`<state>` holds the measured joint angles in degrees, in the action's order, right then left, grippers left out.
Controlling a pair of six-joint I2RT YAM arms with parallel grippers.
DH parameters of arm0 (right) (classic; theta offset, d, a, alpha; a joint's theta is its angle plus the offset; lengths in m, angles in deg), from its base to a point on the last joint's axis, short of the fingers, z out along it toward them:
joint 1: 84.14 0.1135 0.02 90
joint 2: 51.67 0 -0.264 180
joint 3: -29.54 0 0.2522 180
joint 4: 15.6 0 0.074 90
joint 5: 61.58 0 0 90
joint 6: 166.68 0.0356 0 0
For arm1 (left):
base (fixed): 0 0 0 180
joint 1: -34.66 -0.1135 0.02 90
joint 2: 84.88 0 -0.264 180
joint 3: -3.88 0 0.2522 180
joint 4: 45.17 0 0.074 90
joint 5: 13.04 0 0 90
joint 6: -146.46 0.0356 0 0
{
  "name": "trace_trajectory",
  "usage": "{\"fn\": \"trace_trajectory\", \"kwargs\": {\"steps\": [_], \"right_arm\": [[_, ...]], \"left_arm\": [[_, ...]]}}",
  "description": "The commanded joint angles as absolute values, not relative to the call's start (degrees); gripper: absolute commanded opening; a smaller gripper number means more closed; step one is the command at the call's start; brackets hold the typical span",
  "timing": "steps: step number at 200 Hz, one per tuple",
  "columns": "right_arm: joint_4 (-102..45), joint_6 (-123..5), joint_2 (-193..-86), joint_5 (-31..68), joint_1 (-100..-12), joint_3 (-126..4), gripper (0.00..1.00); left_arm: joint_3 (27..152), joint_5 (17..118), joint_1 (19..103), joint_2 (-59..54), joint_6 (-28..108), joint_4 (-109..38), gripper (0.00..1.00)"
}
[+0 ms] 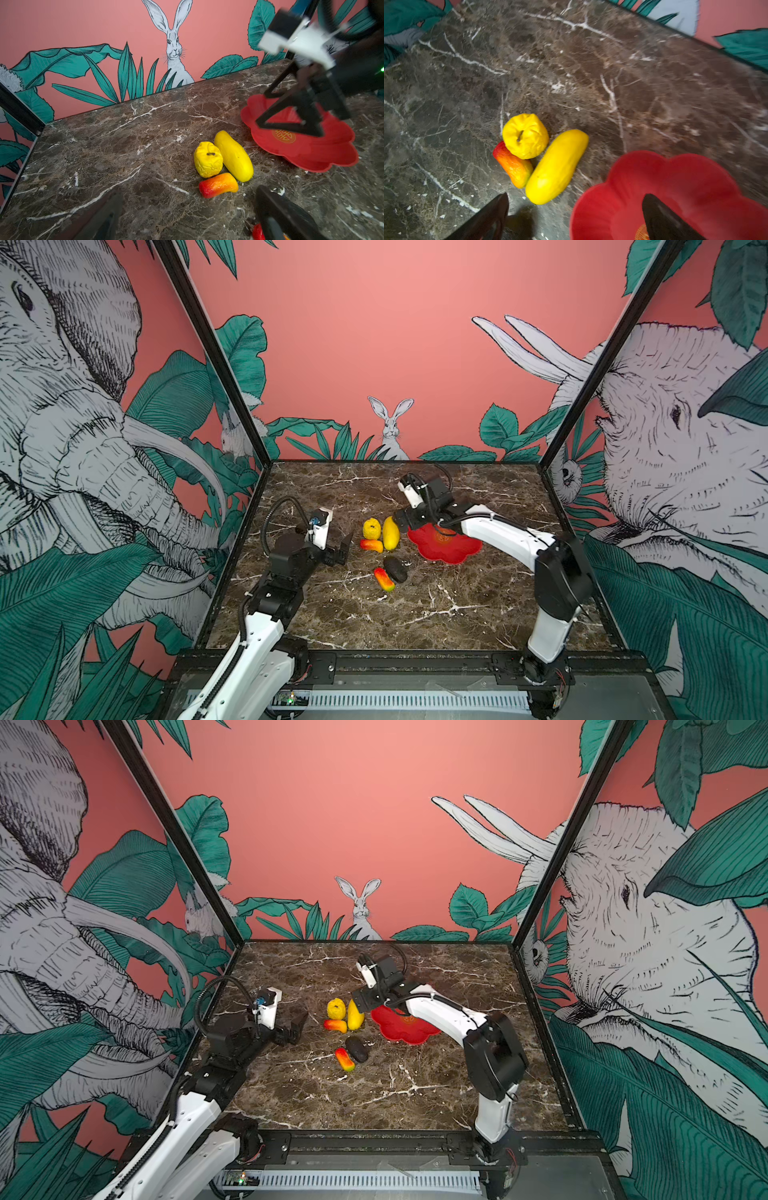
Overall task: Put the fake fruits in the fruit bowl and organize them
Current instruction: 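Reach the right gripper to the yellow banana and grasp it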
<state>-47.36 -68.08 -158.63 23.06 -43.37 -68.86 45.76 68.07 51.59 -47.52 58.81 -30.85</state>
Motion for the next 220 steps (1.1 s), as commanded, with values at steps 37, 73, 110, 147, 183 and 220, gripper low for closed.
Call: {"fn": "trace_trajectory", "kwargs": {"steps": [37, 73, 110, 147, 183, 220], "right_arm": [[-53.67, -62.26, -171.03, 25.50, -40.99, -80.36, 0.98], [-56.19, -61.21, -173.32, 26.95, -40.90, -82.14, 0.90], [-57.38, -60.76, -174.65, 27.39, -40.90, -83.63, 0.83], [-57.07, -60.26, -176.92, 26.45, -40.90, -85.07, 0.78], [-57.05, -59.89, -178.94, 25.75, -40.90, -86.55, 0.76], [-57.30, -60.04, -181.08, 24.74, -40.90, -87.99, 0.74]], "left_arm": [[41.52, 67.82, 52.94, -48.71, 58.94, -33.22, 1.00], [36.87, 65.88, 52.84, -48.25, 61.79, -39.02, 1.00], [34.92, 66.68, 52.92, -48.91, 61.96, -40.30, 1.00], [40.63, 69.07, 52.88, -47.54, 58.53, -34.54, 1.00], [52.22, 75.56, 52.90, -45.36, 54.39, -20.09, 1.00], [63.13, 73.85, 52.89, -42.78, 53.79, -5.98, 1.00]]}}
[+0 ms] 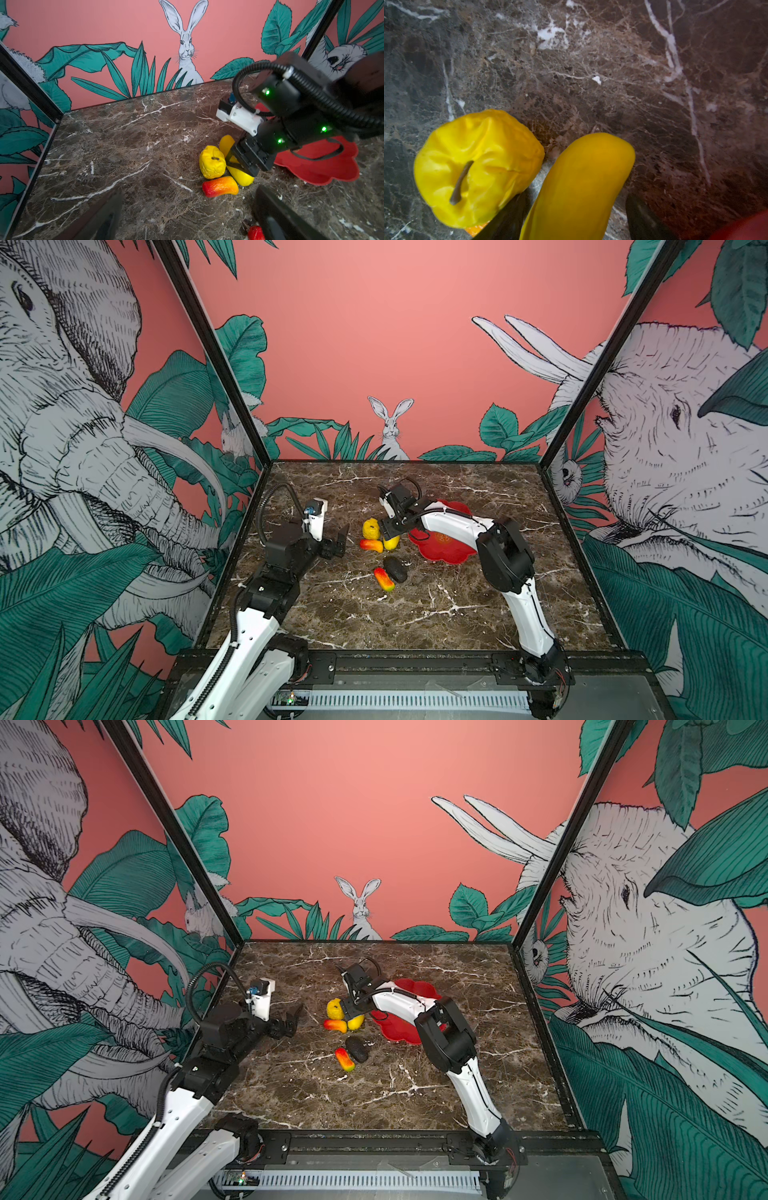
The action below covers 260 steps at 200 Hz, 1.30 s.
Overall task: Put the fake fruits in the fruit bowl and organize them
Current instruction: 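Reach the right gripper to the yellow banana and grasp it, then carry the banana into the red flower bowl and release it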
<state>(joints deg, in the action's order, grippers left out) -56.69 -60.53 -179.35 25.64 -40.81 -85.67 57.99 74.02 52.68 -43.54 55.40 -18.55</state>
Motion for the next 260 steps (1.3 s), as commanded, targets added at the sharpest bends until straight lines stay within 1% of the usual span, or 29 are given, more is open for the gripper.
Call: {"fn": "trace_trajectory", "kwargs": {"steps": [1, 15, 30, 57, 69, 104, 132, 153, 183, 203, 225, 260], "right_arm": [[-57.31, -60.05, -181.20, 24.73, -40.90, -88.00, 0.73], [-57.19, -60.05, -181.88, 24.47, -40.90, -88.21, 0.70], [-56.74, -59.77, -182.49, 24.17, -40.90, -88.24, 0.64], [-57.03, -59.62, -183.32, 23.59, -40.90, -89.27, 0.47], [-57.94, -59.75, -182.97, 23.41, -40.81, -89.87, 0.43], [-59.02, -60.72, -178.26, 23.16, -40.81, -89.39, 0.36], [-59.11, -63.08, -172.46, 23.40, -40.97, -86.70, 0.35], [-56.30, -64.52, -166.27, 23.58, -41.99, -80.79, 0.35], [-53.72, -65.62, -156.93, 25.00, -45.83, -72.11, 0.35], [-53.53, -66.35, -152.82, 26.55, -49.97, -67.04, 0.34], [-53.98, -68.62, -151.31, 28.15, -53.75, -62.99, 0.34], [-54.05, -71.60, -153.49, 29.74, -57.10, -59.83, 0.32]], "left_arm": [[63.46, 73.78, 52.87, -42.74, 53.85, -5.38, 1.00], [67.51, 73.57, 52.95, -41.88, 56.15, 0.84, 1.00], [69.72, 74.25, 52.86, -41.21, 59.53, 5.18, 1.00], [68.27, 73.55, 52.86, -41.63, 65.27, 5.89, 1.00], [67.33, 72.06, 52.88, -42.02, 66.52, 5.30, 1.00], [65.91, 69.54, 52.86, -43.13, 67.19, 3.66, 1.00], [65.45, 69.39, 52.83, -43.00, 67.01, 3.88, 1.00], [65.80, 70.18, 52.71, -42.96, 67.11, 4.25, 1.00], [65.36, 68.98, 52.73, -42.88, 67.19, 3.66, 1.00], [65.29, 69.21, 52.59, -42.43, 67.32, 3.72, 1.00], [65.17, 69.30, 52.59, -42.34, 67.45, 3.71, 1.00], [64.92, 69.31, 52.47, -42.34, 67.39, 3.50, 1.00]]}}
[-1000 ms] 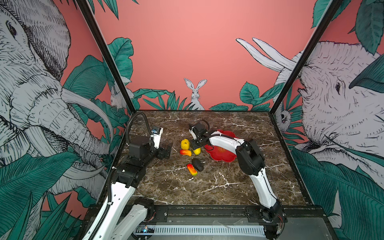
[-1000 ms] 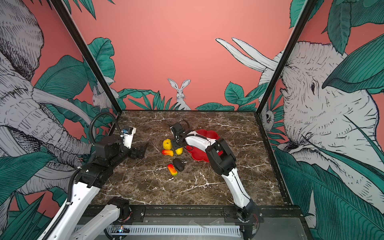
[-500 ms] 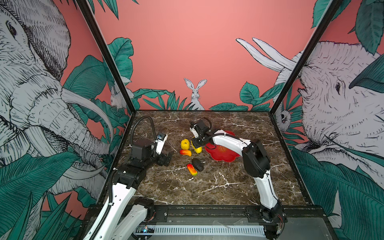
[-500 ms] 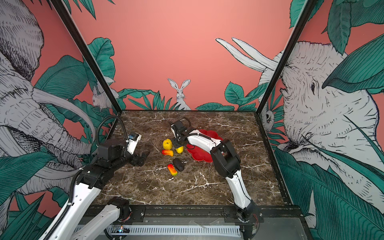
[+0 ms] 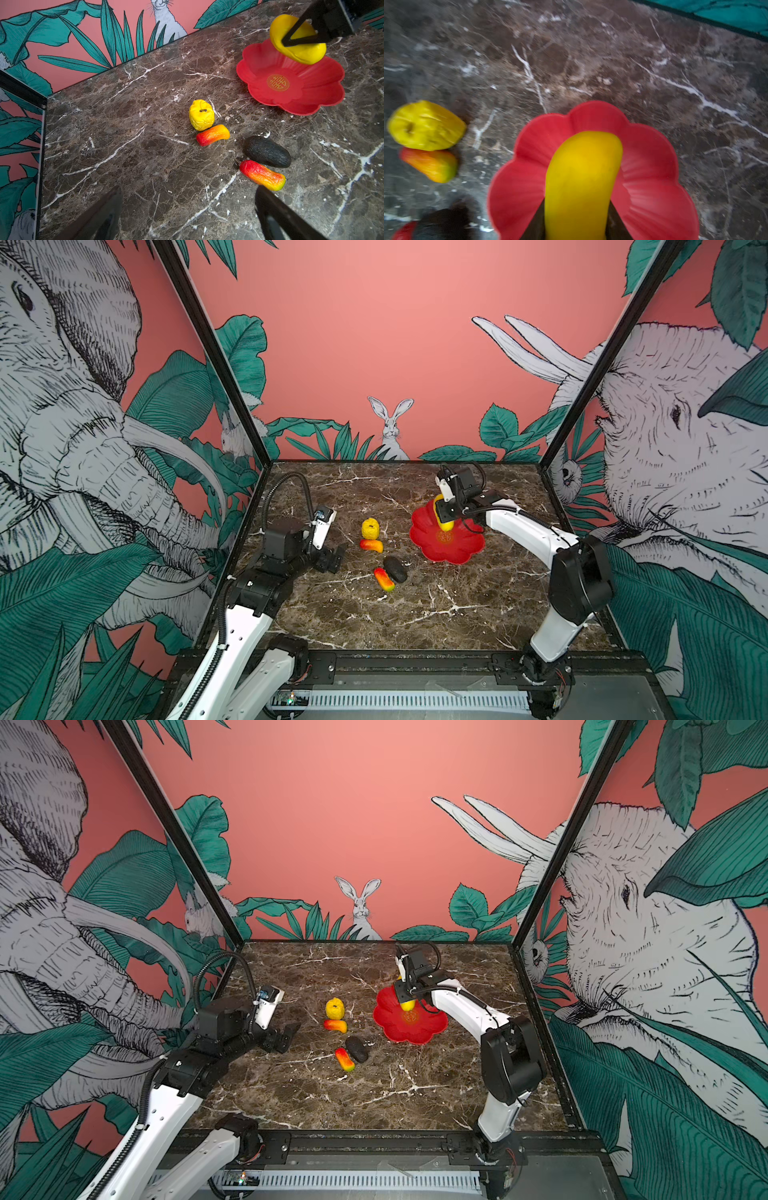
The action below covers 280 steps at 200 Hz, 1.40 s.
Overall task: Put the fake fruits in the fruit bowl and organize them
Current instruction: 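Carry the banana into the red flower bowl and release it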
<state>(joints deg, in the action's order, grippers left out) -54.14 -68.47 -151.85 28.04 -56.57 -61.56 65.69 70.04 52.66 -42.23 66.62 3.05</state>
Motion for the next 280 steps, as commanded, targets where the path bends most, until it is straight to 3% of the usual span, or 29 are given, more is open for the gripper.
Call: {"fn": "trace_trajectory", "kwargs": {"steps": [1, 136, 192, 249, 280], "right_arm": [[-54.01, -71.63, -153.56, 29.74, -57.17, -59.82, 0.32], [-51.73, -72.72, -160.77, 34.55, -61.16, -57.49, 0.32], [-53.28, -72.86, -161.04, 34.73, -61.21, -59.01, 0.63], [-58.83, -76.18, -150.37, 33.51, -59.27, -62.90, 0.99], [-61.35, -76.91, -149.36, 33.34, -54.78, -68.43, 0.99]], "left_arm": [[64.92, 69.31, 52.53, -42.34, 67.42, 3.49, 1.00], [64.92, 69.83, 52.56, -41.60, 67.63, 3.62, 1.00], [64.83, 70.01, 52.52, -41.80, 67.63, 3.74, 1.00], [64.96, 70.03, 52.55, -41.20, 67.63, 3.72, 1.00], [65.05, 70.19, 52.53, -40.94, 67.63, 3.70, 1.00]]}}
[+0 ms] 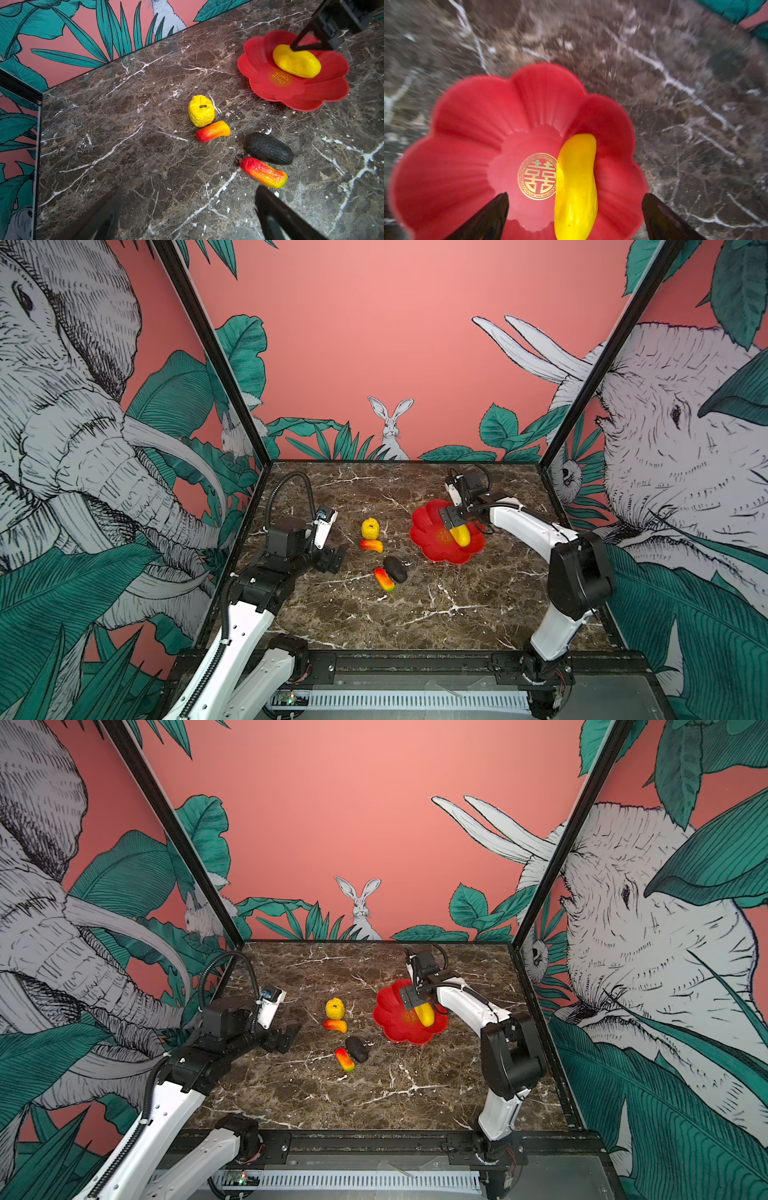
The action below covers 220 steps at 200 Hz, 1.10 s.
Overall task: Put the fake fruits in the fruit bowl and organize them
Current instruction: 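Carry the banana into the red flower bowl and release it, then move the right gripper to the yellow apple and grasp it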
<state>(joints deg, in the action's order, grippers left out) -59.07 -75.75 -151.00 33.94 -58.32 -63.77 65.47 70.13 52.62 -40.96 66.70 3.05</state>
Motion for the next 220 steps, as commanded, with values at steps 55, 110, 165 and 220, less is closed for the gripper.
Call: {"fn": "trace_trajectory", "kwargs": {"steps": [55, 110, 165, 220], "right_arm": [[-60.73, -74.47, -164.30, 25.67, -43.43, -86.32, 0.99], [-61.09, -72.00, -180.76, 18.77, -38.62, -101.26, 0.99], [-61.40, -69.15, -188.70, 19.70, -38.26, -106.71, 0.97], [-60.75, -67.24, -191.66, 18.42, -38.26, -107.70, 0.84]], "left_arm": [[65.01, 70.59, 52.56, -41.90, 67.63, 3.89, 1.00], [64.71, 70.52, 52.35, -42.72, 67.63, 3.79, 1.00], [64.66, 70.63, 52.33, -42.69, 67.71, 3.66, 1.00], [64.83, 70.89, 52.25, -42.52, 67.80, 3.64, 1.00]]}}
